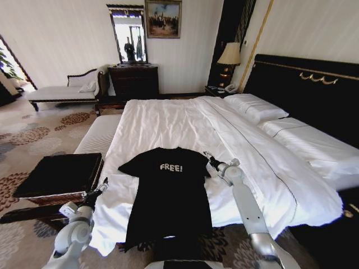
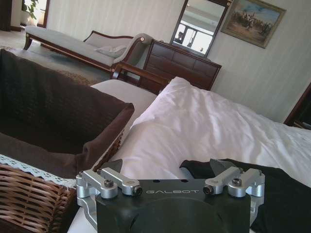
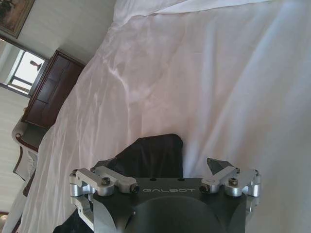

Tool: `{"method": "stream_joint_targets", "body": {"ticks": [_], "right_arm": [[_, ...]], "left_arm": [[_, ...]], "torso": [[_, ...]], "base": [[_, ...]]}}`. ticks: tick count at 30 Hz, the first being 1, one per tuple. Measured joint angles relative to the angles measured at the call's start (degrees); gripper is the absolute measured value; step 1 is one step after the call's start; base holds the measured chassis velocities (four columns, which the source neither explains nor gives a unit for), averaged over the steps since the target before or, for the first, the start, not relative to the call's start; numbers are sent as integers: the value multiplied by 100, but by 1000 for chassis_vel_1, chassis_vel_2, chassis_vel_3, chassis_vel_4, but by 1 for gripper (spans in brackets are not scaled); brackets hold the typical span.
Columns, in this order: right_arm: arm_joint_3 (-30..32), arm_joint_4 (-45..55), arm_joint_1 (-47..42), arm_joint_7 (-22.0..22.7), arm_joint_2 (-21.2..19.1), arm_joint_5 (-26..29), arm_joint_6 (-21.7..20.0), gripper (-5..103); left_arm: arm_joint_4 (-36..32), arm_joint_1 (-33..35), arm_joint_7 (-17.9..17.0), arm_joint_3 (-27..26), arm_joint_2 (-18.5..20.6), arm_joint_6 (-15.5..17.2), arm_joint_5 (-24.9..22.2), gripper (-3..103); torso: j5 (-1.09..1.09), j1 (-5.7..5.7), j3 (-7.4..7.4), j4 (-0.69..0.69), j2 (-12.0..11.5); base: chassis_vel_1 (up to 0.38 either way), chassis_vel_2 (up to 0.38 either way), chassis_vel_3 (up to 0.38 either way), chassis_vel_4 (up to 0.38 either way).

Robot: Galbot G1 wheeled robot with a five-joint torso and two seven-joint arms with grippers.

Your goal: Fold the clothes on the bed and place them into the basket.

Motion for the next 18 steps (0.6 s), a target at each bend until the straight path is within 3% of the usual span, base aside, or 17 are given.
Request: {"method": "stream_joint_targets", "body": {"ticks": [9,11,13,14,16,18], "right_arm": [[-145,-981,568,-402,78,-376,196,103],[-186,-1132,669,-412,80,-373,200,94],[-212,-1179,698,-413,81,-368,200,94],[-250,-1244,728,-413,88,-366,200,84],[-262,-1289,741,-414,98,-367,200,84],[-263,-1375,764,-421,125,-368,200,73]], "left_arm": [[-172,30,-25,16,55,8,33,100],[-196,56,-24,-2,62,10,27,100],[-203,69,-24,-8,62,11,26,100],[-213,82,-23,-8,58,11,30,100],[-221,90,-21,-8,51,11,44,100],[-251,109,-11,16,43,11,93,100]], "torso": [[0,0,0,2,0],[-1,0,0,1,0],[-1,0,0,2,0],[-1,0,0,2,0],[-1,0,0,1,0],[-1,0,0,0,0]], "base": [[0,0,0,0],[0,0,0,0],[0,0,0,0],[0,0,0,0],[0,0,0,0],[0,0,0,0]]}}
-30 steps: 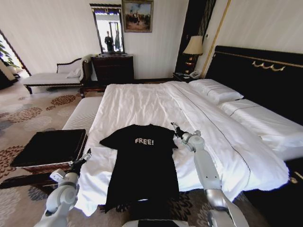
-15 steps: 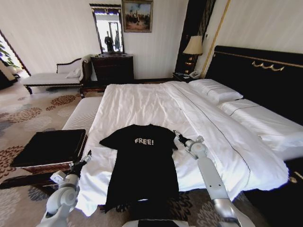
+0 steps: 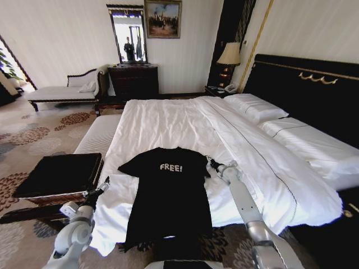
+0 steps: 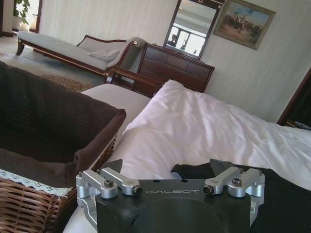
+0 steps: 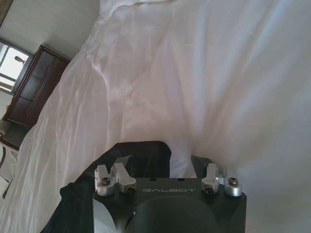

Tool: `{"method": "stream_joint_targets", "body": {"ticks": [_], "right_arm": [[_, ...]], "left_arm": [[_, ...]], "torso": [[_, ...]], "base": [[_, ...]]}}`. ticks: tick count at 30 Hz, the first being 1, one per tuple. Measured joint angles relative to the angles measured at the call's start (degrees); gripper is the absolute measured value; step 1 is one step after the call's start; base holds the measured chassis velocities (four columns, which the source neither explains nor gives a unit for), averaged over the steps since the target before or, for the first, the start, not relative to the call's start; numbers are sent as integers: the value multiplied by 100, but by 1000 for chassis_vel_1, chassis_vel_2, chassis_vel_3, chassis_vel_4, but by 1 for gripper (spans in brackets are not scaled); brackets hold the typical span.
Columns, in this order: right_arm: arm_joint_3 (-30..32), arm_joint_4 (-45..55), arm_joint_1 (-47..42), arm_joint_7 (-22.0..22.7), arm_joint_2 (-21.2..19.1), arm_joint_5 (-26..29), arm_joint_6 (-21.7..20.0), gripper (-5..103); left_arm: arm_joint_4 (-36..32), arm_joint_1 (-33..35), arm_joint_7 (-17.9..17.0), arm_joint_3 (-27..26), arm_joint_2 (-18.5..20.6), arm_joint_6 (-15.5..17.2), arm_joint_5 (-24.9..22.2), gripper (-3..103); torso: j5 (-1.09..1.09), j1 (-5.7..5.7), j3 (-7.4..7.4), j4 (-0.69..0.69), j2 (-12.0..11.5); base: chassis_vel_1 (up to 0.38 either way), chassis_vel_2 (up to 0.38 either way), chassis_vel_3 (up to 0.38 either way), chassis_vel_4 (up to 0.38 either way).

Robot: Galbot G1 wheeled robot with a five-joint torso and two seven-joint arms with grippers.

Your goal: Fold the clothes on the bed and place them into the basket.

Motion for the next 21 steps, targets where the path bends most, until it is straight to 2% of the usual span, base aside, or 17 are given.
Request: {"method": "stream_joint_targets", "body": {"ticks": [1,2,4,6,8,9,10,13,15,16,19,21], "right_arm": [[2,-27,7,-11,7,0,0,73],[4,-46,12,-25,12,-2,0,62],[4,-58,15,-34,17,-6,1,62],[5,-68,28,-44,29,-11,3,51],[5,-69,31,-47,37,-13,3,51],[5,-70,32,-50,41,-14,3,40],[1,-70,35,-60,45,-16,4,35],[-4,-74,42,-70,49,-22,4,29],[-22,-75,60,-79,52,-25,5,19],[-22,-75,60,-79,52,-25,5,19],[-60,-76,80,-82,53,-48,11,4],[-71,-75,82,-82,53,-57,14,4]], "left_arm": [[-15,7,6,17,0,-1,37,100],[-30,14,15,33,0,-7,80,100],[-46,18,25,51,1,-10,113,100],[-73,19,35,80,7,-14,159,100],[-83,19,37,91,9,-14,174,100],[-89,18,37,102,12,-14,183,100],[-99,14,38,128,17,-15,201,100],[-100,11,38,150,17,-15,213,100],[-100,9,38,166,13,-16,218,100],[-100,9,38,166,13,-16,218,100],[-97,9,38,167,8,-16,219,100],[-97,11,39,166,8,-17,217,100]], "torso": [[0,0,0,0,0],[0,0,0,0,0],[0,0,0,0,0],[1,0,0,0,0],[1,0,0,0,0],[1,0,0,1,0],[1,0,0,1,0],[0,0,0,1,0],[1,0,0,1,0],[1,0,0,1,0],[1,0,0,1,0],[0,0,0,1,0]], "base": [[0,0,0,0],[0,0,0,0],[0,0,0,0],[0,0,0,0],[0,0,0,0],[0,0,0,0],[0,0,0,0],[0,0,0,0],[0,0,0,0],[0,0,0,0],[0,0,0,0],[0,0,0,0]]}}
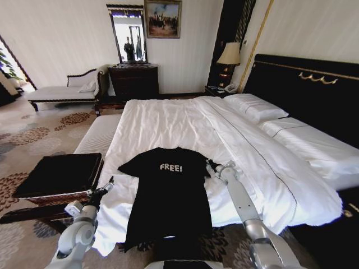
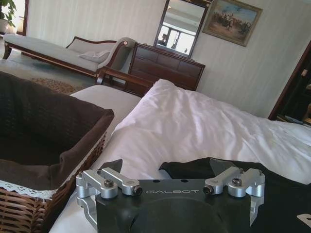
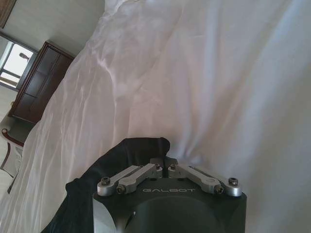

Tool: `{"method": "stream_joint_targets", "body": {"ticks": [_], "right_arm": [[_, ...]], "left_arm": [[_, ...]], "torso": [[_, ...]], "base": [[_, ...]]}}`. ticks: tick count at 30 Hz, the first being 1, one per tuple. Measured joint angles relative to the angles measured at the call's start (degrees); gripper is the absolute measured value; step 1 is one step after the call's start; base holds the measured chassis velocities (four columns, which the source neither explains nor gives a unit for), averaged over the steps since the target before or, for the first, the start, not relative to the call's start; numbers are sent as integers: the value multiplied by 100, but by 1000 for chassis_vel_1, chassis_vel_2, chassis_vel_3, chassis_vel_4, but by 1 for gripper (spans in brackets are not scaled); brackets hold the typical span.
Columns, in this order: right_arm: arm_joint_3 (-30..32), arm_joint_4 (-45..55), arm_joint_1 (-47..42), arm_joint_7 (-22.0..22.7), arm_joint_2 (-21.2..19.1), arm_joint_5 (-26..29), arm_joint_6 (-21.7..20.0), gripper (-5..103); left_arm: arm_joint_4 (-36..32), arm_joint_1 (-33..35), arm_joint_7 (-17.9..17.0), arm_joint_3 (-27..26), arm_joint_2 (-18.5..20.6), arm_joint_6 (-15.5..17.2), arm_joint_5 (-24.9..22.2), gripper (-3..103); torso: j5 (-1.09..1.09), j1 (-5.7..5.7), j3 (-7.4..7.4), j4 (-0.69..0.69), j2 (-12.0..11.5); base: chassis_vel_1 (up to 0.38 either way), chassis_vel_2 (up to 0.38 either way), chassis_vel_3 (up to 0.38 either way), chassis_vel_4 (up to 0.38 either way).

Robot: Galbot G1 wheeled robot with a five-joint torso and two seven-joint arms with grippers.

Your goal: Fold the clothes on the bed and place them into the basket.

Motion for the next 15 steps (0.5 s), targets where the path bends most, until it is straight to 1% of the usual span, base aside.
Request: {"method": "stream_joint_targets", "body": {"ticks": [1,5,9,10,15], "right_arm": [[-16,2,2,0,0,-17,6,1],[-53,34,3,0,-8,-61,10,0],[-206,234,-54,-41,-70,-350,39,0],[-303,433,-106,-51,-104,-495,43,0],[-483,777,-167,-52,-148,-675,41,0]], "left_arm": [[0,3,3,-4,-1,-1,-1,100],[-1,7,8,-18,-1,-4,-4,100],[-2,25,23,-48,-6,-18,-8,100],[-9,37,26,-66,-10,-21,-12,100],[-35,59,34,-99,-16,-26,-23,100]], "torso": [[0,0,0,0,0],[0,0,0,-1,0],[0,0,0,-1,0],[0,0,0,-1,0],[0,0,0,-1,0]], "base": [[0,0,0,0],[0,0,0,0],[0,0,0,0],[0,0,0,0],[0,0,0,0]]}}
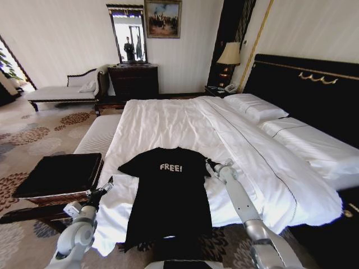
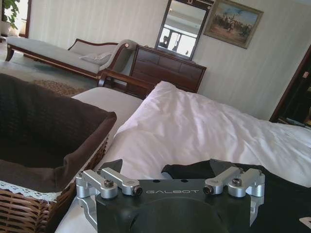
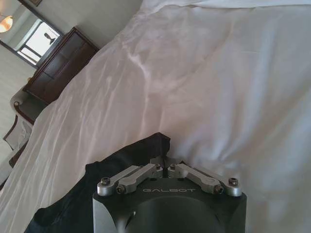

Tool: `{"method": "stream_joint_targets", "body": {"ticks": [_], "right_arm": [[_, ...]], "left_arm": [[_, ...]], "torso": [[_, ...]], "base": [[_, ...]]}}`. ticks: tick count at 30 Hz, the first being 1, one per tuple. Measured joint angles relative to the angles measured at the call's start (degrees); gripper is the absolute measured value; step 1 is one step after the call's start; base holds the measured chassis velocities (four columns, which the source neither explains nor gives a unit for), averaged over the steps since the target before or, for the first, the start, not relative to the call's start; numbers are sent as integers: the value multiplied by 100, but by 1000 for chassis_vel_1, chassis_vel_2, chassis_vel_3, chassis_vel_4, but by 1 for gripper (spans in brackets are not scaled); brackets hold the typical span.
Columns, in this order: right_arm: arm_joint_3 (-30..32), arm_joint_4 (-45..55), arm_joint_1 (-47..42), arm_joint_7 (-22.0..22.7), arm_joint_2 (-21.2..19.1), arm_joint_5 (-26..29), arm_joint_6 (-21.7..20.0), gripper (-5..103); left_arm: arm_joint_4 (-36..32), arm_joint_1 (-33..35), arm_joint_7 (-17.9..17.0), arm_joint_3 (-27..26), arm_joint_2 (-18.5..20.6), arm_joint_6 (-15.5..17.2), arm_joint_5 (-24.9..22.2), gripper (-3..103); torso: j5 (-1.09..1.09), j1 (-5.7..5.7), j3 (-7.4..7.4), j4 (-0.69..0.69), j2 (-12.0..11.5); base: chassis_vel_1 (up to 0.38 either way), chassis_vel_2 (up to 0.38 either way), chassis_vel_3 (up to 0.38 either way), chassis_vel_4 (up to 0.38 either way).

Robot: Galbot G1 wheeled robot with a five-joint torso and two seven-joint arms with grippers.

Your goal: Fold the clothes on the bed and place them into the basket.

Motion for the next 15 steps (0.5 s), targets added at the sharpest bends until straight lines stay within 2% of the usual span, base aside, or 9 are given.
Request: {"method": "stream_joint_targets", "body": {"ticks": [6,10,14,15], "right_arm": [[-519,408,32,44,37,-411,-55,0],[-882,145,145,18,200,-765,-12,0],[-970,-55,182,13,372,-989,64,0],[-997,-66,178,13,405,-1042,90,5]], "left_arm": [[-74,65,7,-64,-10,-5,-20,100],[-89,117,36,-130,-6,-26,-27,100],[-93,147,56,-175,14,-41,-37,100],[-95,151,59,-187,19,-42,-39,100]], "torso": [[0,0,0,1,0],[0,0,0,2,0],[0,0,0,2,0],[1,0,0,2,0]], "base": [[0,0,0,0],[0,0,0,0],[0,0,0,0],[0,0,0,0]]}}
